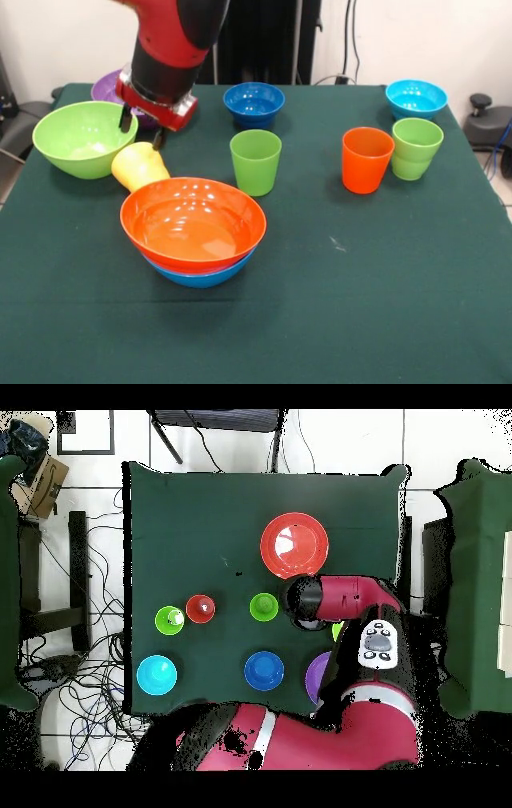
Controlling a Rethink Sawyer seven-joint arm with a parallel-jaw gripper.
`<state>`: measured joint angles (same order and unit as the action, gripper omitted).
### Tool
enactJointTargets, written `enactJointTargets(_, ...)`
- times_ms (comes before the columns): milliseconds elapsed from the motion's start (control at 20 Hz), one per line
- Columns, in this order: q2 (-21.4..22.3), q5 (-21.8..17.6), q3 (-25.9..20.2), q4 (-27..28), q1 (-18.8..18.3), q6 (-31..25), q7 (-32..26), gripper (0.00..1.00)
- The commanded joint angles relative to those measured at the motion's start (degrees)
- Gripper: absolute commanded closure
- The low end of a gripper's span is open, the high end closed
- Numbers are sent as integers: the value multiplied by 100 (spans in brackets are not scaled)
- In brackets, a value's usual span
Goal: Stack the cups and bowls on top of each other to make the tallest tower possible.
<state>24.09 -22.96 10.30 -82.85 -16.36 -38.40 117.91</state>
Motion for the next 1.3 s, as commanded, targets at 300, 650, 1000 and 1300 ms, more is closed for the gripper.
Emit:
enactJointTargets(300,-624,-731,-835,125,-117,617,-767,100)
enactJointTargets(650,-38,-655,-770,-497,24,361,-585,100)
enactJointTargets(1000,319,-641,-664,-745,112,214,-518,0)
enactJointTargets(1300,397,-614,-756,-569,69,-52,-710,0)
